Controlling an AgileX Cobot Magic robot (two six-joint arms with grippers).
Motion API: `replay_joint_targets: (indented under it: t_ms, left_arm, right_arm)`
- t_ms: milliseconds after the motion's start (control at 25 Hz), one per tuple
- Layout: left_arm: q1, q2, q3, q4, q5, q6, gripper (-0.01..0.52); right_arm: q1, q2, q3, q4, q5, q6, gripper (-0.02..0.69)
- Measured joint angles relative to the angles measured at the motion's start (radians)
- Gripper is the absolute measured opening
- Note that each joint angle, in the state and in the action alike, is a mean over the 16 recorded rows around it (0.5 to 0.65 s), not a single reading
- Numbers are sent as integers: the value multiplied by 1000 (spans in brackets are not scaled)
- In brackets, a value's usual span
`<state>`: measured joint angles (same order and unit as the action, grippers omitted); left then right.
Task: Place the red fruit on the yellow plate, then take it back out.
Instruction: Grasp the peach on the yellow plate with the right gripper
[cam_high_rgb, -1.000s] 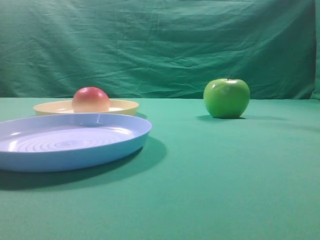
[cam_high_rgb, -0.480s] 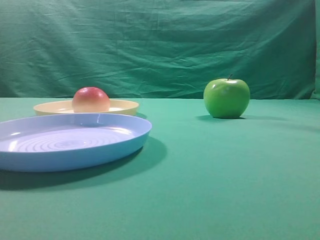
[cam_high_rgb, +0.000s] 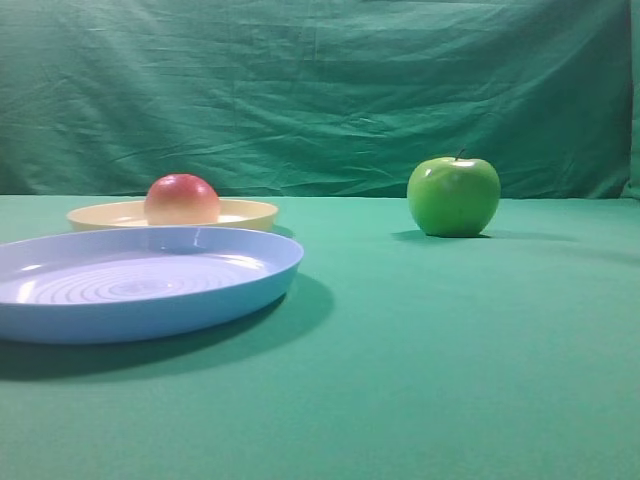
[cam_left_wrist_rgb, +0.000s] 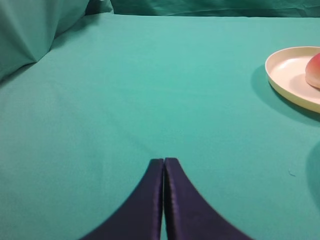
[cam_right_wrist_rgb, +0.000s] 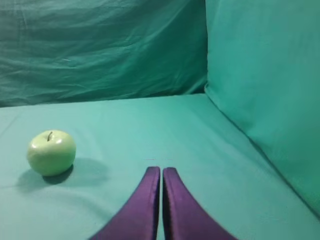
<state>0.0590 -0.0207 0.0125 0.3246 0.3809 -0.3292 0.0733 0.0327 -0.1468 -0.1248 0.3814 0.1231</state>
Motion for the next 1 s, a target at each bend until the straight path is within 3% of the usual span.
replay_joint_targets:
  t_ms: [440,1000]
  left_arm:
    - [0,0,0,0,0,0,0]
    - [0,0,0,0,0,0,0]
  right_arm:
    - [-11,-44,153,28,-3,0,0]
    - [-11,-44,172,30,3,-47,0]
